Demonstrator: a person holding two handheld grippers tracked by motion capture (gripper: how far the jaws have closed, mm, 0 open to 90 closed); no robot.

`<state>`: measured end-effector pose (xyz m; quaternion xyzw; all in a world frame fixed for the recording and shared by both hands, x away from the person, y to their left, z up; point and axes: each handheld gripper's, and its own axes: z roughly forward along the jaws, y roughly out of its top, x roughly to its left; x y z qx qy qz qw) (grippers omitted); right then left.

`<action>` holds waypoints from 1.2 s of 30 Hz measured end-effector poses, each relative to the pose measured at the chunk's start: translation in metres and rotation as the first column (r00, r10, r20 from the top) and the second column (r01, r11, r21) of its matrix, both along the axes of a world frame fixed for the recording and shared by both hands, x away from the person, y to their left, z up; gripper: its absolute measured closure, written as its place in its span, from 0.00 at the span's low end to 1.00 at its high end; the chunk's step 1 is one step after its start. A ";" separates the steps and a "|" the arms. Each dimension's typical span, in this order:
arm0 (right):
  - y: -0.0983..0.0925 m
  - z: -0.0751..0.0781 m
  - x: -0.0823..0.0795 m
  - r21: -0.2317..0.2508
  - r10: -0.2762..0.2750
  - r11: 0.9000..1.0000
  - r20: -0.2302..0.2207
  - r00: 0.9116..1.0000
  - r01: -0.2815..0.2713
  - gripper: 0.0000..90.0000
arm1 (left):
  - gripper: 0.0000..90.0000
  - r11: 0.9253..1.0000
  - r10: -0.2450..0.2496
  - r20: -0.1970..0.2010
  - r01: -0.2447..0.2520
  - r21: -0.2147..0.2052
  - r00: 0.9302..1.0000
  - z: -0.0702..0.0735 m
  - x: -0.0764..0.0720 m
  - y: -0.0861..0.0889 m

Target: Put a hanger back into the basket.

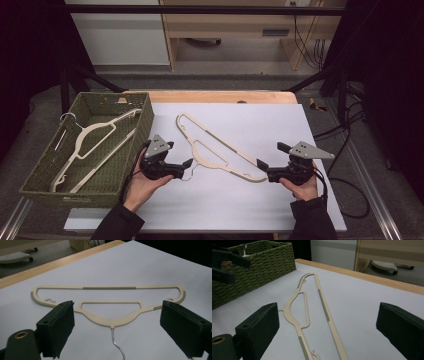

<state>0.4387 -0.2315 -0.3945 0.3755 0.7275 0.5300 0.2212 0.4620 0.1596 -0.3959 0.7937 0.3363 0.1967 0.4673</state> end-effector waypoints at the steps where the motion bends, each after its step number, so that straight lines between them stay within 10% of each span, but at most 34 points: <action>1: 0.000 0.000 0.000 0.000 0.003 1.000 0.000 1.000 -0.003 0.06 | 0.15 1.000 0.000 -0.004 0.000 0.003 1.000 -0.002 0.001 -0.002; 36: 0.008 -0.006 0.004 -0.021 0.023 0.999 -0.014 1.000 -0.024 0.06 | 0.77 0.979 0.043 -0.205 -0.001 0.204 0.978 -0.079 0.034 -0.038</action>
